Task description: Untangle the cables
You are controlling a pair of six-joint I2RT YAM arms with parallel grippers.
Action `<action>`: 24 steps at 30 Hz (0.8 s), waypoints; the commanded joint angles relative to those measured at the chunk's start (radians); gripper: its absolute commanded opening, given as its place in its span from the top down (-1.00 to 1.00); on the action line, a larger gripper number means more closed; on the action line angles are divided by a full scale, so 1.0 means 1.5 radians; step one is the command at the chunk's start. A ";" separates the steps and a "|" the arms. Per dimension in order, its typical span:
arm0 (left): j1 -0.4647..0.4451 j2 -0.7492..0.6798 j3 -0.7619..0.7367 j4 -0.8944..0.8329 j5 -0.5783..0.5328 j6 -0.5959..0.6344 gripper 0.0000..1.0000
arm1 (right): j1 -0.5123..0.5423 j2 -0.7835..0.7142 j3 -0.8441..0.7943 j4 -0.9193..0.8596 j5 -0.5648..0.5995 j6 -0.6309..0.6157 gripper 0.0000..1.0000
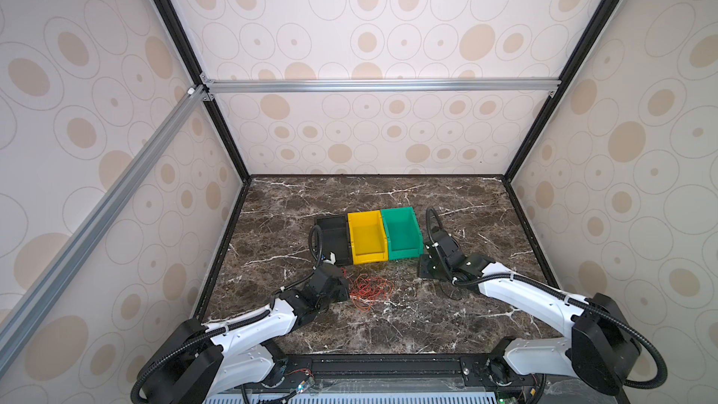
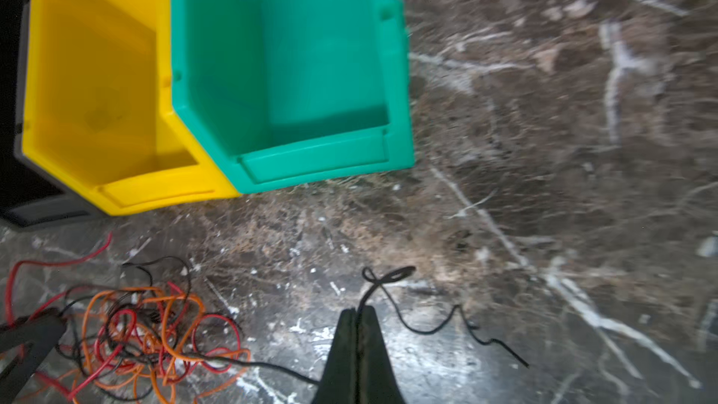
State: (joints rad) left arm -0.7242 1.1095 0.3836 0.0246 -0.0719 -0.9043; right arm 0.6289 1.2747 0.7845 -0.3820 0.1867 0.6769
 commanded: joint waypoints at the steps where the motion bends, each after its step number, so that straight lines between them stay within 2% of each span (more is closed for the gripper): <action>1: 0.008 -0.025 -0.005 -0.042 -0.038 -0.014 0.66 | -0.036 -0.031 -0.018 -0.061 0.068 -0.020 1.00; 7: 0.019 -0.078 -0.005 -0.113 -0.083 -0.037 0.78 | -0.106 -0.075 -0.027 -0.089 0.096 -0.037 1.00; 10: 0.030 -0.118 -0.011 -0.159 -0.109 -0.060 0.85 | -0.150 -0.091 -0.032 -0.098 0.085 -0.048 1.00; 13: 0.042 -0.160 -0.028 -0.158 -0.100 -0.061 0.83 | -0.160 -0.107 -0.034 -0.093 0.070 -0.068 1.00; 15: 0.042 -0.177 -0.041 -0.113 -0.064 -0.042 0.72 | -0.160 -0.111 -0.033 -0.073 0.018 -0.090 1.00; 19: 0.042 -0.163 -0.053 0.028 0.045 0.011 0.34 | -0.159 -0.092 -0.021 -0.042 -0.137 -0.111 1.00; 22: 0.036 -0.110 -0.045 0.128 0.133 0.046 0.09 | -0.150 -0.073 -0.017 -0.020 -0.199 -0.122 1.00; 24: 0.021 -0.066 -0.027 0.160 0.159 0.069 -0.07 | -0.140 -0.058 -0.015 -0.005 -0.226 -0.127 1.00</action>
State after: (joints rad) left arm -0.6777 0.9531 0.3027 0.1158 0.0479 -0.8726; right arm 0.4030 1.1614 0.7460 -0.4274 -0.0261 0.5213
